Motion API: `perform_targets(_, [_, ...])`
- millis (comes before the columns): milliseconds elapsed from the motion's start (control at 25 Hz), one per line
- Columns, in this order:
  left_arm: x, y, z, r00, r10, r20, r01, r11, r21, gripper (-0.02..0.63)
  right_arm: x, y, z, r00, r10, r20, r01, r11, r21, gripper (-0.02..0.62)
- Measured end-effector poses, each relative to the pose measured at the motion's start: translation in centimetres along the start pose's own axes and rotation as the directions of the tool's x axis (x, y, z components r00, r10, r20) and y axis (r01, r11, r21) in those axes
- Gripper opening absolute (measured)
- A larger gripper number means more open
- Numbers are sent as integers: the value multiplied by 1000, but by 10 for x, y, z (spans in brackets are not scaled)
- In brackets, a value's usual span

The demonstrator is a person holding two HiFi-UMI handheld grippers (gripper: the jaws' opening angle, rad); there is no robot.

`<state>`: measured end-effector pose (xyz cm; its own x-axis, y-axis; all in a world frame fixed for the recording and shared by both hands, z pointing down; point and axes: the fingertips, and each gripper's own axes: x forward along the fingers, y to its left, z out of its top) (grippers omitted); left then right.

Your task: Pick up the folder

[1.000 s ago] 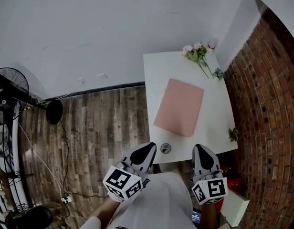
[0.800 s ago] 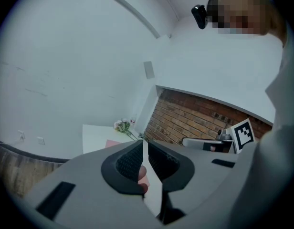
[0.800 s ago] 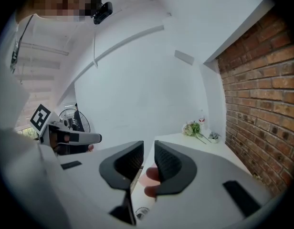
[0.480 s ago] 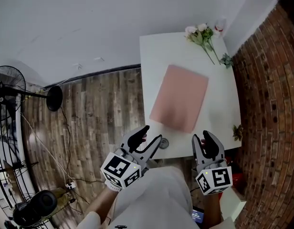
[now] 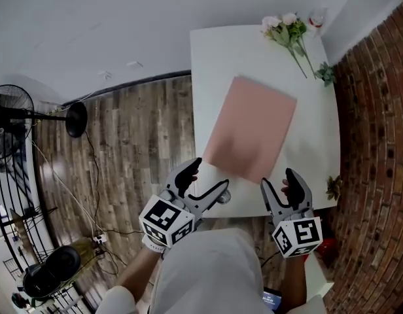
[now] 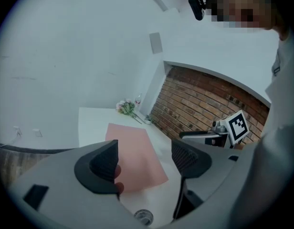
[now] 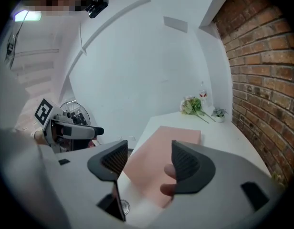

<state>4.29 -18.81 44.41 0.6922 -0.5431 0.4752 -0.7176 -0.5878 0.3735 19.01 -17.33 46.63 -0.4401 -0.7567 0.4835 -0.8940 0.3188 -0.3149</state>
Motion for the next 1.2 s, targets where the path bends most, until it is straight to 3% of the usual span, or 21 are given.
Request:
perform_targets(640, [87,74,-34,987,105,-122,-111,993,-37,337,73,-80,-44,992,-32,-120,44,994,102,301])
perform_targets(1200, [137,121,-66,975,93,-203,-116,988,-104,337,119,-111,-77,977,-45,-210,90,974,209,313])
